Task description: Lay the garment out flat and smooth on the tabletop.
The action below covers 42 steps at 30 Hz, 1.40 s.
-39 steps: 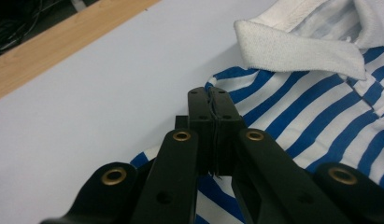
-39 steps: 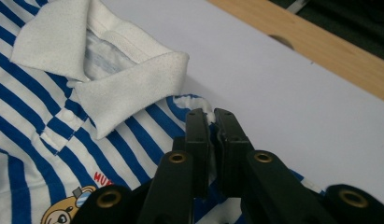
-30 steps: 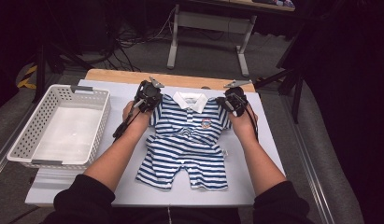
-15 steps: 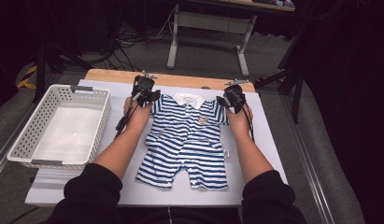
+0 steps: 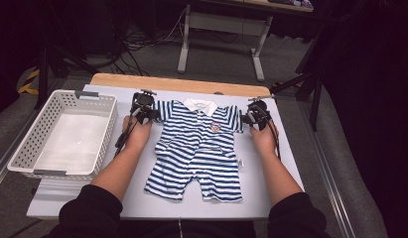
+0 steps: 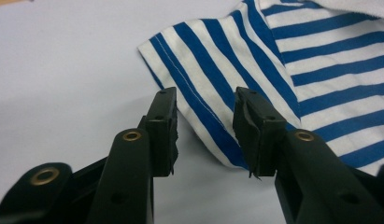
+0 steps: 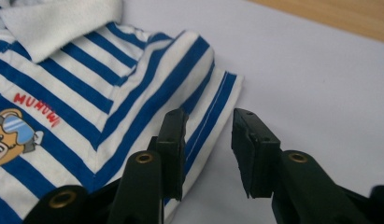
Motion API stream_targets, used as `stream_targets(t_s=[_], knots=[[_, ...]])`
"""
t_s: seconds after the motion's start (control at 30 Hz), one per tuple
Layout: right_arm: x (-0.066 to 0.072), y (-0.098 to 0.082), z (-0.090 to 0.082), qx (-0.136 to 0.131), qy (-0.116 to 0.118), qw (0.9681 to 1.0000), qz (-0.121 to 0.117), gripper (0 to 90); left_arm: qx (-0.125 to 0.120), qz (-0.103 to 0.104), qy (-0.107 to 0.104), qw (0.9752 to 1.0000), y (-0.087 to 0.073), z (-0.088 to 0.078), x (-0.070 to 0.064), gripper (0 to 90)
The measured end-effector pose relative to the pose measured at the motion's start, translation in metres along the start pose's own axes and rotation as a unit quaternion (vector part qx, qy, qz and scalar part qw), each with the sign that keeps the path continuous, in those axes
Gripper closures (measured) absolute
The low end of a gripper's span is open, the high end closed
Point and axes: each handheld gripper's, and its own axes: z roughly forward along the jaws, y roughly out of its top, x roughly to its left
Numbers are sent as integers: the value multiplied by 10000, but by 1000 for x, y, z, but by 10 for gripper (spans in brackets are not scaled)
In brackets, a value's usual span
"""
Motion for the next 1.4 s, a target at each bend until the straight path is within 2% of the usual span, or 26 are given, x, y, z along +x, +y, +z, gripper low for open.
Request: stream_targets(t_s=[0.17, 0.27, 0.3, 0.37, 0.4, 0.5, 0.53, 0.63, 0.73, 0.8, 0.83, 0.87, 0.93, 1.0, 1.07, 1.1, 1.13, 1.17, 1.2, 1.23, 1.27, 1.33, 1.4], knots=[[0, -7, 4, 182, 132, 9997, 48, 670, 142, 21, -42, 9999, -3, 4, -2, 611], [0, -10, 6, 230, 249, 9994, 106, 723, 242, -42, -118, 9996, -5, 8, 1, 641], [0, -10, 7, 225, 300, 9992, 150, 751, 223, -73, -160, 9996, -5, 7, 2, 663], [-1, -11, 7, 224, 469, 9983, 257, 847, 236, -66, -260, 9994, -5, 7, 1, 807], [-1, -11, 7, 223, 521, 9980, 281, 865, 243, 1, -183, 9995, -5, 6, -1, 862], [-1, -10, 6, 236, 438, 9985, 236, 875, 259, 107, -76, 9996, -5, 5, -3, 881], [-1, -11, 5, 248, 340, 9989, 216, 876, 271, 73, -67, 9996, -5, 4, -2, 882], [-5, -13, 2, 257, 281, 9990, 216, 878, 272, 15, -60, 9996, -7, 2, 2, 882], [-8, -15, 0, 198, 318, 9989, 289, 878, 251, -26, -77, 9997, -9, 0, 5, 881], [-6, -15, 0, 146, 289, 9991, 267, 869, 260, -61, -93, 9996, -11, -1, 5, 868], [-5, -15, 0, 150, 273, 9992, 245, 862, 236, -54, -37, 9997, -11, -2, 4, 838], [-4, -14, 0, 151, 243, 9993, 228, 825, 210, -25, 8, 9998, -11, -3, 4, 711], [-2, -14, -3, 78, 147, 9997, 184, 773, 101, 9, -100, 9999, -13, -9, 3, 649], [-1, -13, -8, -6, 168, 9998, 83, 762, 12, 120, -181, 9998, -14, -15, 1, 582], [2, -13, -16, -100, 186, 9998, -35, 740, -102, 319, -285, 9990, -14, -22, -5, 545], [3, -14, -18, -136, 248, 9995, -102, 727, -199, 397, -450, 9980, -15, -27, -8, 537], [6, -15, -23, -181, 309, 9992, -196, 697, -236, 419, -526, 9975, -16, -30, -10, 519], [9, -16, -26, -215, 341, 9989, -248, 675, -313, 585, -610, 9959, -18, -37, -13, 513], [13, -18, -32, -277, 435, 9979, -384, 644, -371, 646, -696, 9948, -19, -41, -15, 506], [15, -19, -35, -308, 524, 9973, -418, 622, -399, 746, -783, 9933, -20, -45, -17, 496], [18, -21, -39, -363, 637, 9962, -476, 593, -387, 880, -820, 9920, -22, -49, -20, 489], [25, -23, -48, -442, 845, 9935, -618, 540, -418, 1098, -1039, 9876, -26, -57, -25, 478], [33, -27, -56, -525, 1068, 9899, -775, 485, -425, 1227, -1172, 9846, -31, -65, -29, 477]])
